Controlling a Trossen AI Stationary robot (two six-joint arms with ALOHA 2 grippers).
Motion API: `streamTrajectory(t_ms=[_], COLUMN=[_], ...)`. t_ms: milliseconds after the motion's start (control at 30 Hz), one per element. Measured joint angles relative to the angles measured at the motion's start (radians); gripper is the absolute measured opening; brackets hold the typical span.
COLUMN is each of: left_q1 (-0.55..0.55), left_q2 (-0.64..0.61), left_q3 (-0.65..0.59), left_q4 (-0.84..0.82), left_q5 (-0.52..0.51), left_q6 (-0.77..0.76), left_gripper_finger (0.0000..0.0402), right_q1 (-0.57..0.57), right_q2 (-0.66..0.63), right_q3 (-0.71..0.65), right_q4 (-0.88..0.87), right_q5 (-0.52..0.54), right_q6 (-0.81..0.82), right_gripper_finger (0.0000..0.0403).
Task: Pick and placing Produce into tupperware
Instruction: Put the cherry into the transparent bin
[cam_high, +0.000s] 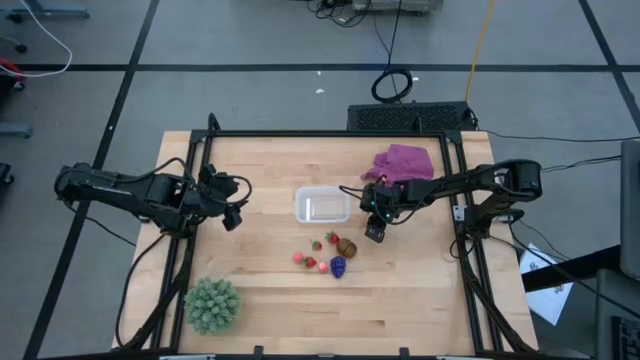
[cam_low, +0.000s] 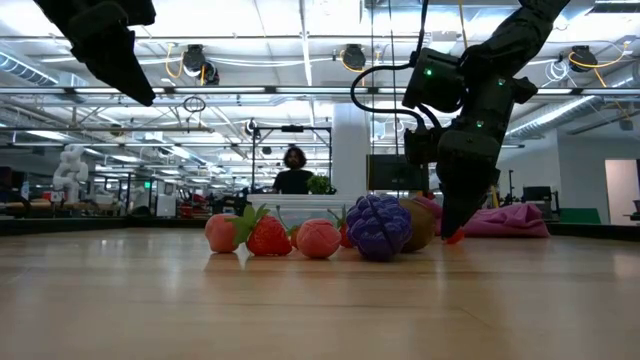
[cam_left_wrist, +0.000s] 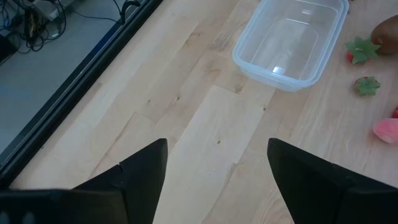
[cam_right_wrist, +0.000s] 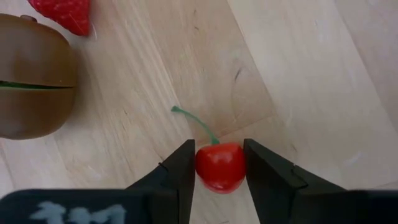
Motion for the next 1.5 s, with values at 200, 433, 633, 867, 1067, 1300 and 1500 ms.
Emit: streamTrajectory(t_ms=[200, 433, 633, 867, 1067, 1300, 1500], left_q1=[0.000, 0.000, -0.001, -0.001, -0.001, -0.001, 0.000], left_q2=[0.000, 0.000, 0.000, 0.000, 0.000, 0.000, 0.000], left_q3=[0.000, 0.000, 0.000, 0.000, 0.000, 0.000, 0.000], left_q4=[0.000, 0.000, 0.001, 0.002, 0.005, 0.009, 0.013], left_q5=[0.000, 0.001, 0.017, 0.018, 0.018, 0.017, 0.016], left_q6=[-0.003, -0.003, -0.003, -0.008, -0.008, -0.009, 0.002], left_gripper_finger=[0.0280, 0.0280, 0.0280, 0.0280, 0.0280, 0.0280, 0.0280], right_q1=[0.000, 0.000, 0.000, 0.000, 0.000, -0.003, -0.006], right_q2=[-0.006, -0.057, -0.106, -0.118, -0.117, -0.085, 0.054], right_q3=[0.002, 0.034, 0.057, 0.121, 0.209, 0.278, 0.369], right_q4=[-0.004, -0.010, -0.031, -0.033, -0.033, 0.008, -0.005], right_q5=[0.000, 0.000, 0.000, 0.000, 0.000, -0.001, -0.004], right_q6=[0.000, -0.008, -0.011, -0.045, -0.101, -0.168, -0.231], right_gripper_finger=[0.0116, 0.0112, 0.0109, 0.0111, 0.0111, 0.0111, 0.0112])
